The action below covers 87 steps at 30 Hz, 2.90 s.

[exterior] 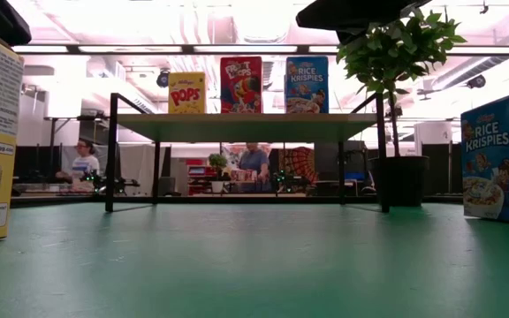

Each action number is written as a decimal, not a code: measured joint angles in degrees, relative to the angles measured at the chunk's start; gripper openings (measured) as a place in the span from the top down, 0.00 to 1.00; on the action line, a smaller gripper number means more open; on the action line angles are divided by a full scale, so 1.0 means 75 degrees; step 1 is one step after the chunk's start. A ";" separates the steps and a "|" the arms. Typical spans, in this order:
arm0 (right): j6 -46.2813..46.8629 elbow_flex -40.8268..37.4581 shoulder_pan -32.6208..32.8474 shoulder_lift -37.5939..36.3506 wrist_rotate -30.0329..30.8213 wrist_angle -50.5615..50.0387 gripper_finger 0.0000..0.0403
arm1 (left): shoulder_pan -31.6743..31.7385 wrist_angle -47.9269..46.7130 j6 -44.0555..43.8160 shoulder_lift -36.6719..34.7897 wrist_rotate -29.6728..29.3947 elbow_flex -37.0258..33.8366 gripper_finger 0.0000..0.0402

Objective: Stack cereal on shelf
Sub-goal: Put the right yellow cereal box on the shelf aligned with the other yellow cereal box

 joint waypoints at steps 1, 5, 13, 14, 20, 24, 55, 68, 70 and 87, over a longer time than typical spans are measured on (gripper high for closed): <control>0.0000 0.0000 0.0000 0.0000 0.0000 0.0000 0.97 | 0.0000 0.0002 0.0001 0.0000 0.0003 -0.0007 0.43; 0.0038 0.0000 0.0000 0.0004 0.0000 0.0000 0.97 | -0.0003 0.0014 0.0006 0.0003 0.0003 0.0060 0.48; 0.0090 0.0000 0.0000 0.0006 0.0003 -0.0001 0.97 | -0.0003 0.0025 0.0154 0.0003 0.0000 0.0235 0.57; 0.0090 0.0000 0.0000 0.0006 0.0003 -0.0003 0.97 | -0.0003 0.0022 0.0172 0.0003 0.0000 0.0235 0.58; 0.0259 0.0000 0.0000 0.0009 0.0002 -0.0003 0.97 | -0.0003 0.0015 0.0334 0.0003 0.0000 0.0230 0.61; 0.0458 0.0000 0.0000 0.0009 0.0002 -0.0003 0.97 | -0.0001 -0.0013 0.0999 0.0001 0.0000 0.0469 0.61; 0.0563 -0.0012 0.0000 0.0114 0.0003 0.0050 0.97 | 0.5403 -0.3917 0.9975 -0.0286 -0.0103 0.5082 0.61; 0.0543 -0.0012 -0.0003 0.0114 0.0006 0.0052 0.97 | 0.9583 -0.3791 1.1938 -0.0262 0.3295 0.5099 0.61; 0.0542 -0.0012 -0.0005 0.0114 0.0006 0.0052 0.97 | 0.9893 -0.3720 1.1951 -0.0262 0.3673 0.5099 0.61; 0.0513 -0.0012 -0.0006 0.0114 0.0008 0.0052 0.97 | 1.0101 -0.3606 1.1864 -0.0204 0.3191 0.4426 0.61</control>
